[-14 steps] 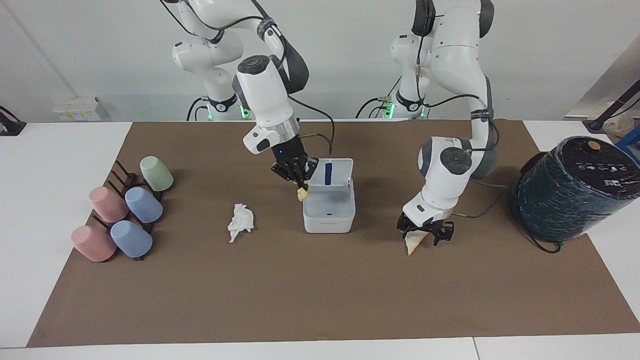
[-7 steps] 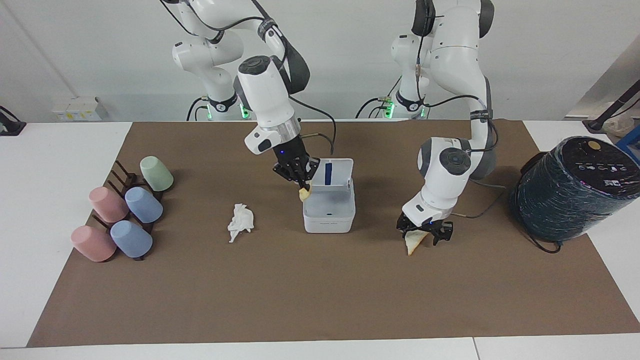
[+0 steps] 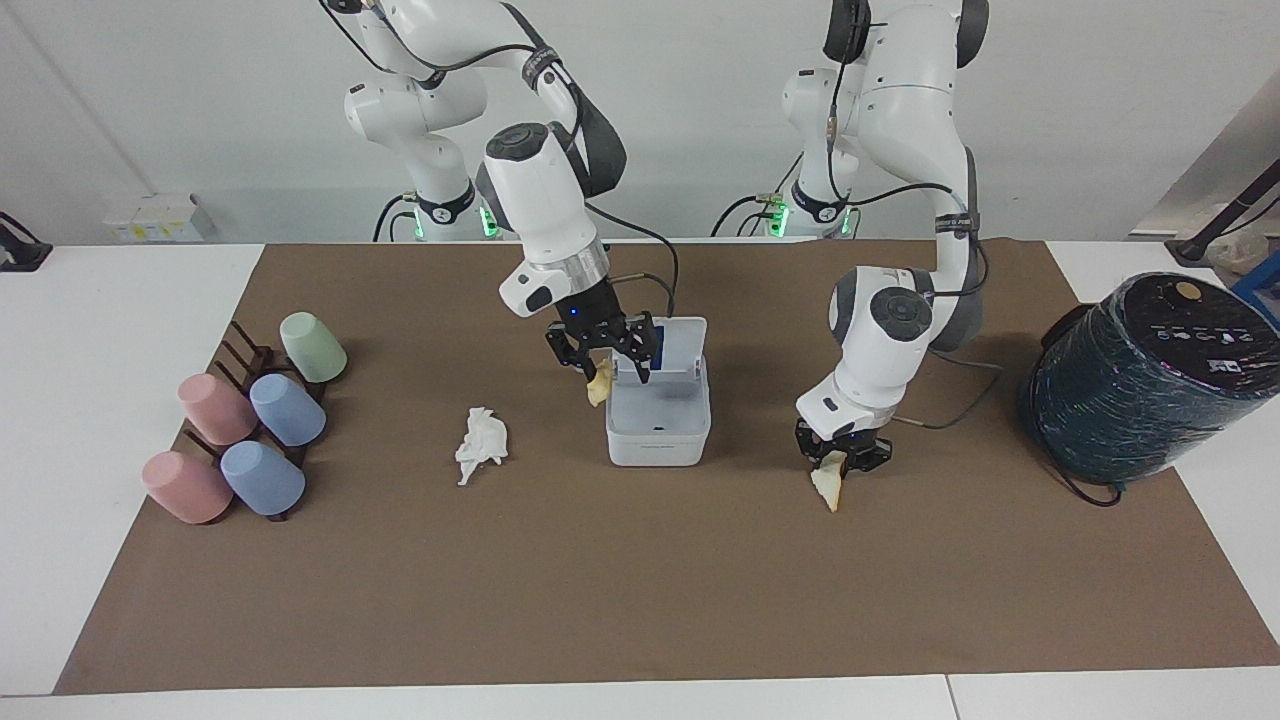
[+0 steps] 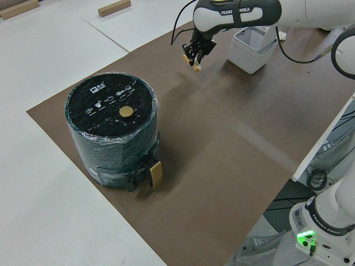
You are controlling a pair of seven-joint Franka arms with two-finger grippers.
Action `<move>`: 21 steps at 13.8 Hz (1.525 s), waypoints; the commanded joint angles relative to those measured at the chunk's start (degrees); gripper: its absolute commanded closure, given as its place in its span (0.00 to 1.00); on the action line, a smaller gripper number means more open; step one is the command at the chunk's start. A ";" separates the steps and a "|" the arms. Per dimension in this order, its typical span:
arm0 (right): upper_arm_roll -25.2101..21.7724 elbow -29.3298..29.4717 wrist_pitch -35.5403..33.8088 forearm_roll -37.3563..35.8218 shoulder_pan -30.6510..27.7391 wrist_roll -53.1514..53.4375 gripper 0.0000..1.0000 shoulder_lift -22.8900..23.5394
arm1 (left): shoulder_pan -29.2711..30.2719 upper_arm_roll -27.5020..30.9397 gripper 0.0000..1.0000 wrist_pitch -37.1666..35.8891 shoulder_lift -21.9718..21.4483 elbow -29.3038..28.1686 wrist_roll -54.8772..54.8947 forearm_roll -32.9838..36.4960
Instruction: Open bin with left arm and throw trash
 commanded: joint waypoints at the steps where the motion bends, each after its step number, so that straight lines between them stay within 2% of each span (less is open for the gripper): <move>1: 0.32 0.38 1.02 1.28 0.05 1.52 0.09 0.47 | -0.24 0.19 1.00 -5.95 2.29 6.00 -0.40 0.56; 4: 0.32 0.47 0.94 1.28 -0.04 1.35 0.06 0.47 | -0.24 0.02 1.00 -10.34 1.77 9.52 -0.67 -0.05; 6: 0.23 0.38 0.85 1.11 -0.65 0.12 0.06 0.47 | -0.33 0.02 1.00 -13.07 1.50 11.45 -2.59 -2.85; 9: 0.06 -0.41 0.41 0.23 -4.32 -4.00 0.00 0.38 | -3.30 -0.60 1.00 -15.19 1.24 12.61 -12.76 -4.18; 12: 0.06 -2.42 0.76 0.23 -11.08 -16.36 0.00 0.29 | -9.01 -0.95 1.00 -15.19 0.54 13.31 -25.32 -4.88; 14: -0.03 -3.92 0.76 0.23 -13.56 -23.59 0.00 1.08 | -11.48 -0.95 1.00 -15.71 0.19 13.40 -30.79 -7.25; 18: -0.12 -8.66 0.76 -0.21 -18.31 -29.83 0.00 1.43 | -17.45 -0.95 1.00 -16.16 -2.18 12.26 -37.74 -7.62; 21: -0.12 -11.65 3.83 -3.19 -19.55 -37.48 0.02 2.75 | -18.34 -0.95 0.97 -15.98 -2.89 10.85 -40.04 -7.79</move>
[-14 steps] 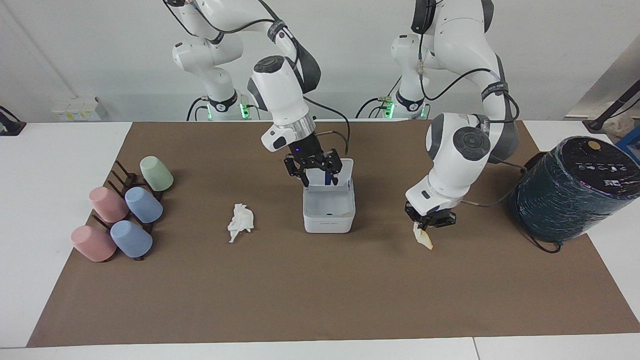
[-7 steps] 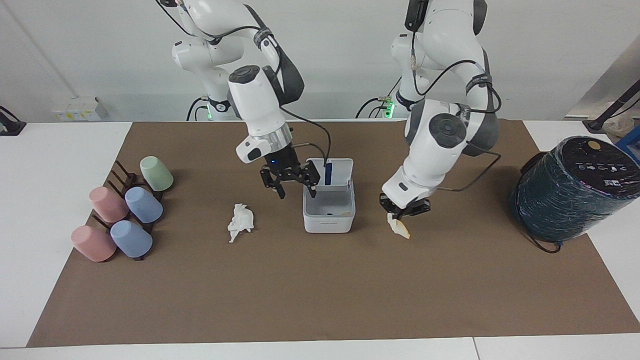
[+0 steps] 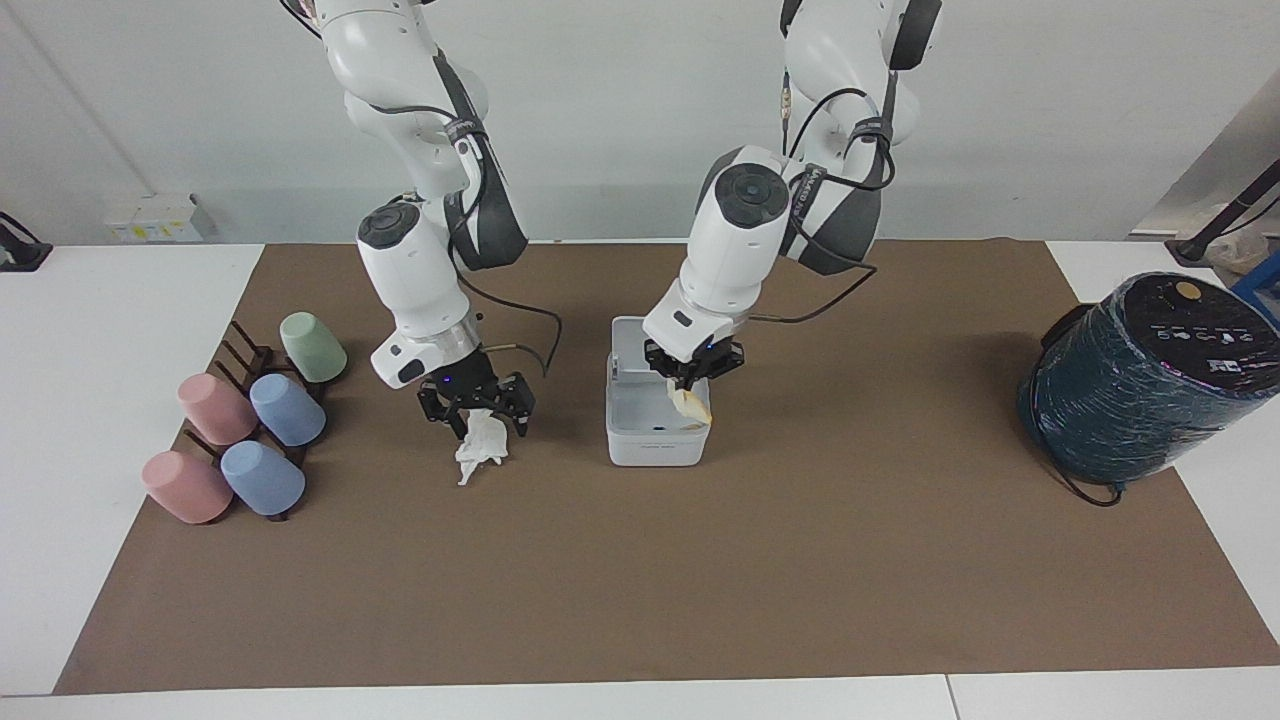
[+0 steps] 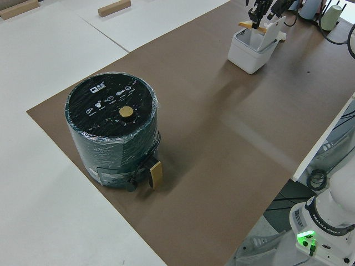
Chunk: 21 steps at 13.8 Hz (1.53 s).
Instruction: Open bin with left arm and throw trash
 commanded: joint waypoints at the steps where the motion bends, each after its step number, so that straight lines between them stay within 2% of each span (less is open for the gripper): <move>1: 0.68 -3.14 2.67 -3.35 -0.89 -4.09 0.05 0.49 | -0.70 0.93 0.56 -0.97 -1.74 -1.79 -1.73 -0.50; 2: 0.68 -3.93 3.02 -5.11 -0.89 -4.01 0.07 0.58 | -0.87 0.93 0.01 -1.14 -1.65 -1.61 -1.74 -0.15; 4: 0.68 -6.12 7.13 -7.32 -1.06 -4.10 0.09 1.63 | -0.79 0.93 0.00 -1.32 -1.65 -1.35 -1.65 -0.32; 5: 0.68 -6.22 7.76 -7.41 -1.15 -4.10 0.16 2.25 | -0.78 1.02 0.00 -1.41 -1.65 -1.35 -1.74 -0.49; 7: 0.68 -6.14 7.86 -7.41 -1.15 -4.10 0.67 2.60 | -0.52 1.63 0.00 -3.77 -1.74 -1.00 -1.74 -0.67; 8: 0.68 -5.96 7.77 -7.41 -1.15 -4.10 0.87 2.69 | 0.00 1.63 0.00 -5.00 -1.74 0.22 -1.74 -0.67; 9: 0.77 -5.70 7.77 -7.41 -1.07 -4.10 0.95 2.69 | 0.09 1.63 0.00 -6.06 -1.74 0.93 -1.74 -0.67; 12: 0.94 -4.21 6.28 -7.32 -0.45 -3.48 0.97 1.90 | 0.44 2.24 0.00 -9.13 -1.91 1.72 -1.65 -0.41; 15: 1.82 -0.70 -0.55 -6.54 0.68 0.01 0.97 -0.20 | 8.33 2.60 0.00 -16.86 -4.63 5.76 1.84 -0.06; 18: 1.91 6.32 -8.03 -6.27 4.02 9.14 0.97 -1.00 | 17.03 2.77 0.00 -20.91 -8.76 5.95 15.17 2.39; 21: 1.91 12.48 -8.84 -6.18 8.41 21.26 0.92 0.84 | 23.54 2.77 0.00 -23.03 -11.84 5.86 24.70 3.28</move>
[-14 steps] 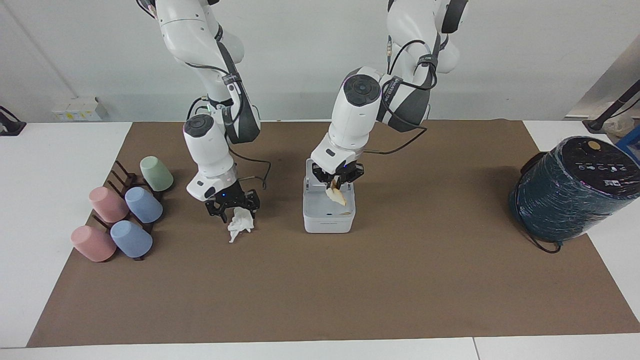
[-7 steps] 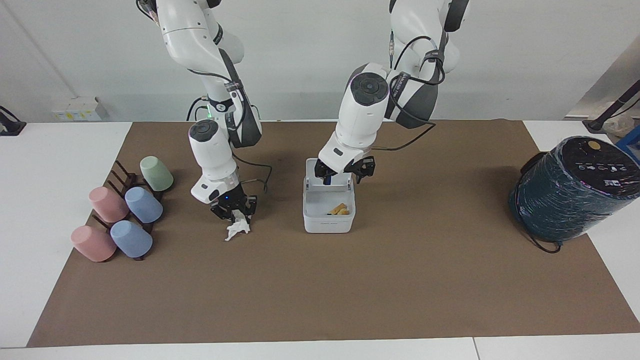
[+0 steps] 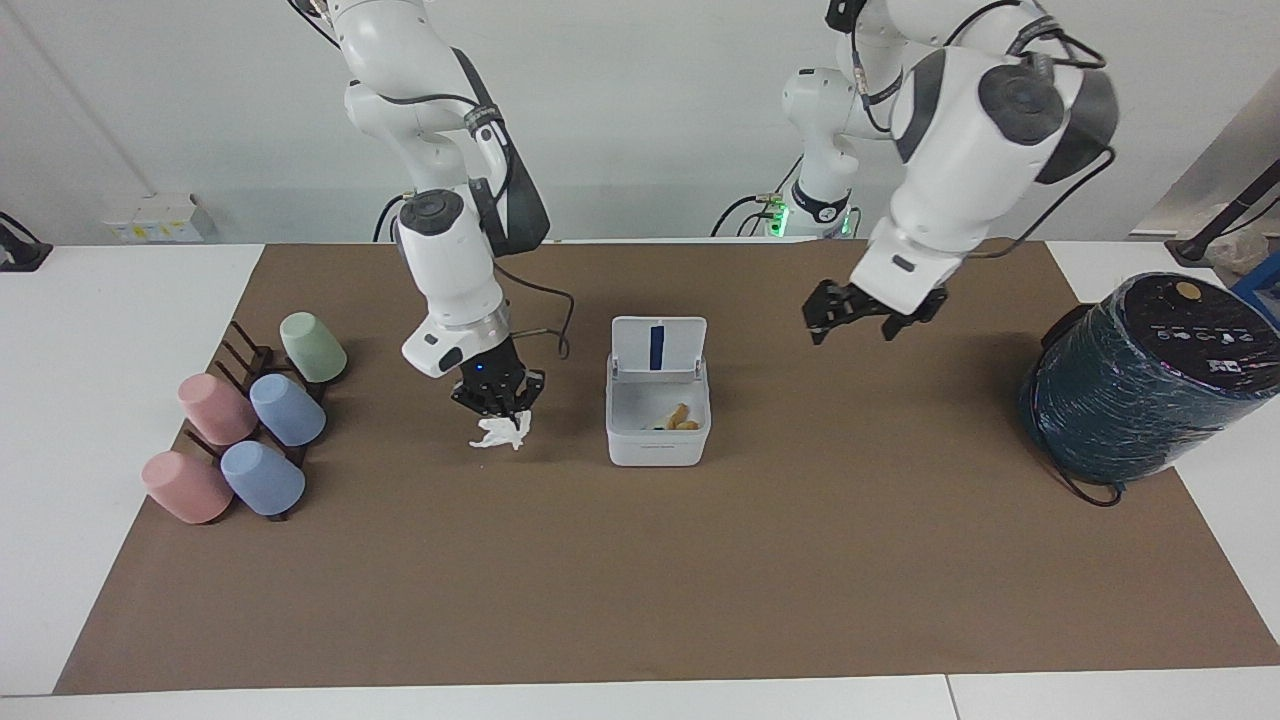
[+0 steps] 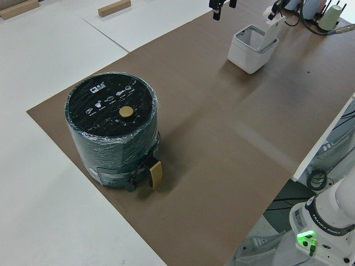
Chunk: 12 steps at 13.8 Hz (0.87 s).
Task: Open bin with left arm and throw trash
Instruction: 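Drop the white tissue into the bin with the right gripper while left retracts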
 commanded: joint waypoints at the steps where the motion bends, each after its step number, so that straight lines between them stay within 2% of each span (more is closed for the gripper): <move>1: 0.29 5.00 -0.70 0.32 3.73 9.67 0.90 2.16 | 3.79 -0.79 0.00 -2.02 -3.96 -0.71 5.38 1.16; 3: 0.29 5.09 1.49 1.36 5.32 12.59 0.90 2.43 | 4.42 -0.71 0.00 -4.21 -6.69 -0.89 5.48 1.94; 5: 0.29 5.00 7.97 8.11 8.29 15.40 0.85 3.22 | 3.45 -1.40 0.00 -7.55 -8.80 -0.89 5.57 6.41; 7: 0.29 4.83 12.38 10.42 11.46 19.70 0.85 3.31 | 2.84 -2.02 0.00 -6.78 -9.60 -2.11 5.65 6.88; 8: 0.29 4.39 13.01 10.51 12.87 20.94 0.84 3.22 | 2.83 -2.11 0.00 -4.68 -11.17 -4.91 5.83 6.79; 9: 0.29 4.13 12.93 10.51 12.97 20.95 0.71 3.05 | 2.49 -2.20 0.00 -1.44 -12.66 -8.67 5.74 6.87; 10: 0.29 3.78 12.84 10.51 12.97 20.78 0.42 2.96 | 1.61 -2.20 0.00 1.72 -14.42 -12.45 5.74 6.96; 11: 0.29 3.51 12.58 10.51 12.97 20.78 0.00 2.78 | 1.52 -2.29 0.00 4.45 -15.48 -15.01 5.83 6.96; 12: 0.29 3.60 12.23 10.51 13.06 20.86 0.00 2.78 | 1.60 -2.29 0.00 5.70 -15.84 -16.08 5.83 6.88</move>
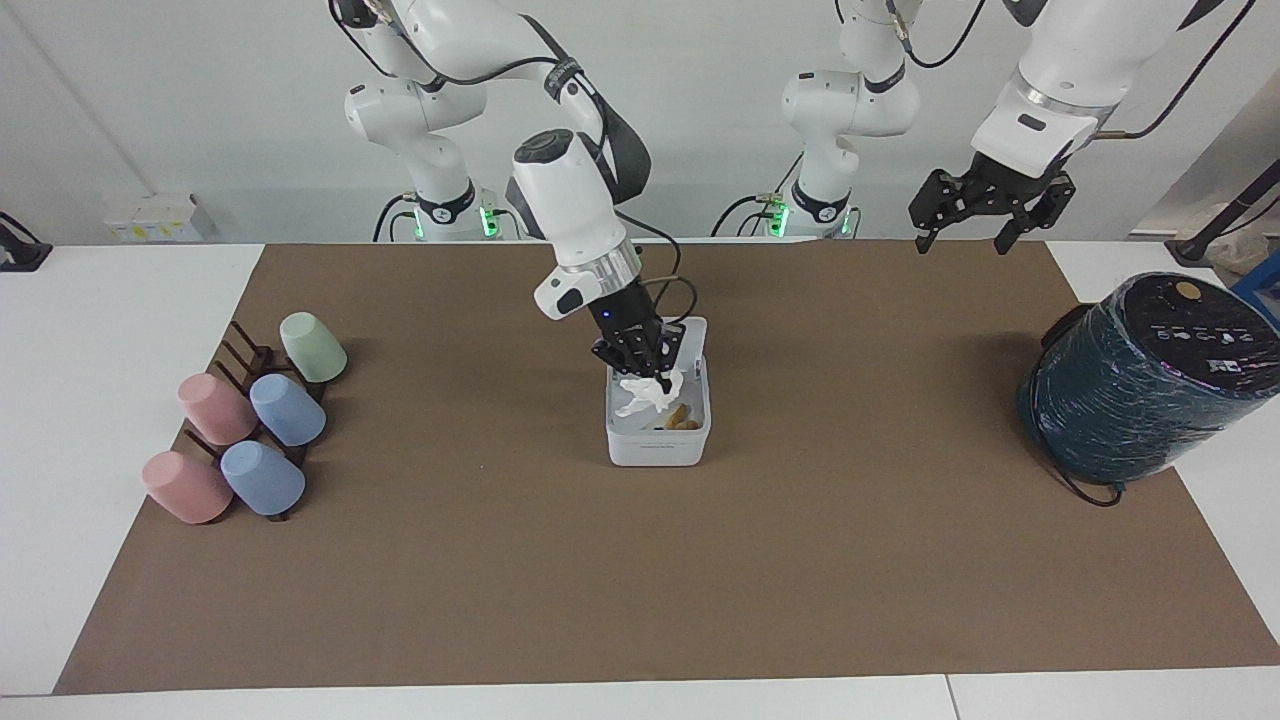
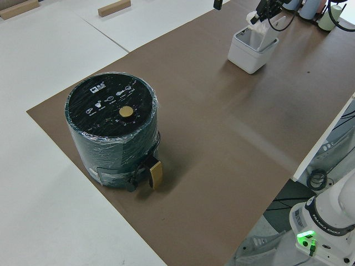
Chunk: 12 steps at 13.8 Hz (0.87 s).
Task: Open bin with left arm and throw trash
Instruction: 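Drop the white tissue into the bin with the right gripper while left retracts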
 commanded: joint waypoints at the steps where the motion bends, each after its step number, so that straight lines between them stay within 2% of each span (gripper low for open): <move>1: 0.10 0.00 0.00 1.32 -0.34 0.05 0.00 0.03 | -0.75 0.31 0.00 4.61 -4.40 -7.12 0.57 1.48; 4: 0.10 0.27 -0.52 1.23 -0.95 -0.92 0.00 0.03 | -0.14 0.31 0.00 4.08 -4.49 -7.20 0.49 1.48; 7: -0.16 -0.17 -5.43 0.53 -1.91 -1.88 0.00 -2.68 | -0.05 0.49 0.00 4.26 -4.49 -7.20 0.31 1.39; 9: -0.16 -1.66 -11.21 0.44 -4.80 -5.90 0.00 -6.63 | -0.14 0.40 0.00 4.17 -4.49 -7.20 0.31 1.39; 12: -0.16 -3.33 -24.12 0.36 -11.65 -16.53 0.00 -14.09 | -0.05 0.49 0.00 4.08 -4.58 -7.38 0.22 1.39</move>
